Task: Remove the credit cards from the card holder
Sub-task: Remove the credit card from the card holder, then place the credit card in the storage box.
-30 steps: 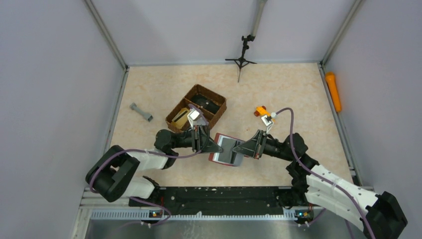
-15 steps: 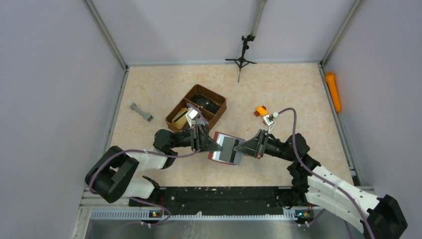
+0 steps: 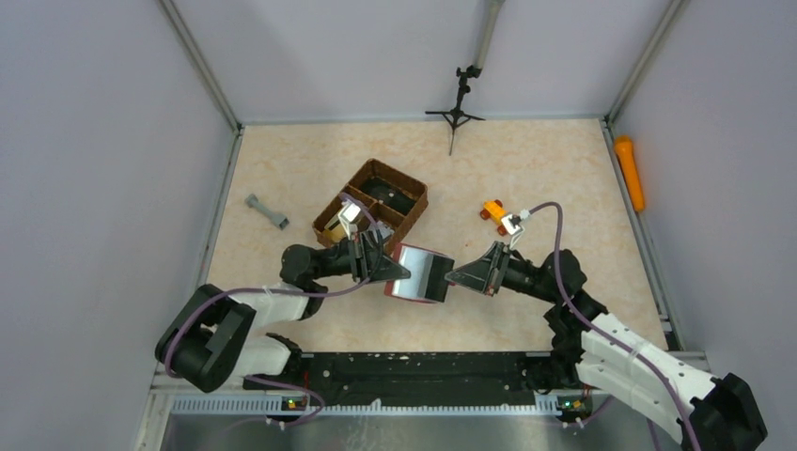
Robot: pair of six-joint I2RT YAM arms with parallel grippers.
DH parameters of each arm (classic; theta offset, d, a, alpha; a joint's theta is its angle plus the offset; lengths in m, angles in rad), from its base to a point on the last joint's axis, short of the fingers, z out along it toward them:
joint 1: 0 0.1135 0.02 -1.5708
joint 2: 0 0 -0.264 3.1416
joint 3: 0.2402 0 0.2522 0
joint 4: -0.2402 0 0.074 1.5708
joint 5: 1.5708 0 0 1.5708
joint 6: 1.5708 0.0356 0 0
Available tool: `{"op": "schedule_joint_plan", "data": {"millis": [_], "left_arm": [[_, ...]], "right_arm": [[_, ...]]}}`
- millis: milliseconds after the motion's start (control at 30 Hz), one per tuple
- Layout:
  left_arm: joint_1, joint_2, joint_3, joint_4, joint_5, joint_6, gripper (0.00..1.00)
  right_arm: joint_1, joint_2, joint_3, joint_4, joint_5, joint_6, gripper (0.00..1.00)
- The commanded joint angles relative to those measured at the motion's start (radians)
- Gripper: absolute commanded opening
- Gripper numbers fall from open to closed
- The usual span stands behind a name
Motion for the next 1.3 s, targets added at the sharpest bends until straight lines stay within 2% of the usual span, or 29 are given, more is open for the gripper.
{"op": "schedule_joint_plan", "data": {"millis": [0,133,233,333,433,567,767,1100,1267], "left_arm": [[0.076,-0.087,-0.025,-0.071,0.055,0.032,0.09],[0.148,-0.207,-0.026,-0.440,0.060,0.202,0.07],[0.176,-0.335,0.022,-0.828,0.023,0.397,0.07],[0.194,-0.451,0.127,-1.315,-0.086,0.617,0.06],[0.224,-0.528,0.226,-1.619,-0.237,0.755,0.00],[0.286,-0.589,0.295,-1.774,-0.292,0.811,0.00],[0.332,-0.622,0.415,-1.969,-0.434,0.888,0.00],[0.340,-0.651,0.473,-2.047,-0.501,0.894,0.00],[0.340,-0.666,0.468,-2.036,-0.474,0.877,0.00]], "right_arm": [[-0.052,-0.008,0.043,-0.092,-0.020,-0.075,0.00],[-0.090,-0.003,0.143,-0.312,0.025,-0.217,0.00],[-0.093,0.040,0.272,-0.509,0.138,-0.370,0.00],[-0.093,0.146,0.398,-0.614,0.213,-0.474,0.00],[-0.092,0.292,0.533,-0.668,0.268,-0.569,0.00],[-0.092,0.507,0.746,-0.747,0.363,-0.695,0.00],[-0.079,0.793,1.031,-0.764,0.401,-0.822,0.00],[0.031,1.258,1.609,-1.008,0.666,-1.078,0.00],[0.078,1.401,1.765,-1.060,0.826,-1.140,0.00]]}}
